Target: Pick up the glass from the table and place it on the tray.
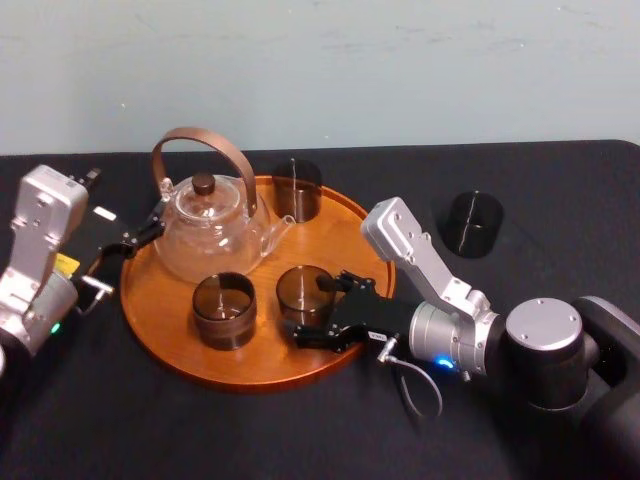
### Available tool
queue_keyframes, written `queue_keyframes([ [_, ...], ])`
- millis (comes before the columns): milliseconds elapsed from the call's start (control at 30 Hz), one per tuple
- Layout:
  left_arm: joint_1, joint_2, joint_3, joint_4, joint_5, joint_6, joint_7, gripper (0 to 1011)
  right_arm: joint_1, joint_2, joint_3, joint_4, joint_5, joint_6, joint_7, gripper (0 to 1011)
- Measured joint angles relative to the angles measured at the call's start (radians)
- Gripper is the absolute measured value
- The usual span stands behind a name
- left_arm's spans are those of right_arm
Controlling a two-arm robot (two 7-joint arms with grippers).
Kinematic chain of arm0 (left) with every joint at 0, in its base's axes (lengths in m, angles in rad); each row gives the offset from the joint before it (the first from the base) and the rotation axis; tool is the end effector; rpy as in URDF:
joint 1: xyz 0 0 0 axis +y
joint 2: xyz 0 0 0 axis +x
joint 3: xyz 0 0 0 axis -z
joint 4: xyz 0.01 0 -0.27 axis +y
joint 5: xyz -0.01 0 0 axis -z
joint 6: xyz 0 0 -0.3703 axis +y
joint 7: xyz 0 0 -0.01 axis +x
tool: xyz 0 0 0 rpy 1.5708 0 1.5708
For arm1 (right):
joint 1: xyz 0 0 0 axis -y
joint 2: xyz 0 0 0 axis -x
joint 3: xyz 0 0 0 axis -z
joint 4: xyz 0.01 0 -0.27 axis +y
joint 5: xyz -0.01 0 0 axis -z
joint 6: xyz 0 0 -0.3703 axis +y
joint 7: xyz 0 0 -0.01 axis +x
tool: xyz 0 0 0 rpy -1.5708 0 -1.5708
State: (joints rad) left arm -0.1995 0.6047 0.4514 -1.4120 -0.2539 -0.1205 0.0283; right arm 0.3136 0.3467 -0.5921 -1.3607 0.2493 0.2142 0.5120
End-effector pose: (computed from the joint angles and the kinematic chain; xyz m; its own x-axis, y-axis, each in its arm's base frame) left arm 0.4129 0.0550 -0.2979 0.2923 0.8803 0.3737 -0.9553 0.2873 0.0703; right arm 0.4260 0.0768 -0.2946 0.8233 -0.5670 0.0253 0.5331 0.7572 -0.3775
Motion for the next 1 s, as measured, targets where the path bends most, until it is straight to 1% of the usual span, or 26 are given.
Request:
queue_keyframes([
  [133, 0.000, 0.000, 0.000, 0.000, 0.000, 0.000, 0.000, 1001, 0.000, 0.000, 0.001, -0.001, 0.000, 0.000, 0.000, 903],
  [200, 0.000, 0.000, 0.000, 0.000, 0.000, 0.000, 0.000, 1001, 0.000, 0.000, 0.001, -0.001, 0.000, 0.000, 0.000, 955],
  [233, 0.000, 0.000, 0.000, 0.000, 0.000, 0.000, 0.000, 1001, 0.000, 0.000, 0.001, -0.001, 0.000, 0.000, 0.000, 955],
  [267, 0.000, 0.000, 0.000, 0.000, 0.000, 0.000, 0.000, 1001, -0.001, 0.000, 0.001, -0.001, 0.000, 0.000, 0.000, 997],
  [300, 0.000, 0.000, 0.000, 0.000, 0.000, 0.000, 0.000, 1001, -0.001, 0.000, 0.001, -0.001, 0.000, 0.000, 0.000, 1002],
  [533, 0.000, 0.000, 0.000, 0.000, 0.000, 0.000, 0.000, 1002, -0.001, 0.001, 0.002, -0.002, 0.000, 0.000, 0.000, 1002],
  [733, 0.000, 0.000, 0.000, 0.000, 0.000, 0.000, 0.000, 1001, -0.007, 0.005, 0.008, -0.007, 0.013, 0.004, 0.003, 1002],
  [1000, 0.000, 0.000, 0.000, 0.000, 0.000, 0.000, 0.000, 1001, -0.036, 0.031, 0.018, -0.065, 0.026, 0.032, -0.007, 1002],
])
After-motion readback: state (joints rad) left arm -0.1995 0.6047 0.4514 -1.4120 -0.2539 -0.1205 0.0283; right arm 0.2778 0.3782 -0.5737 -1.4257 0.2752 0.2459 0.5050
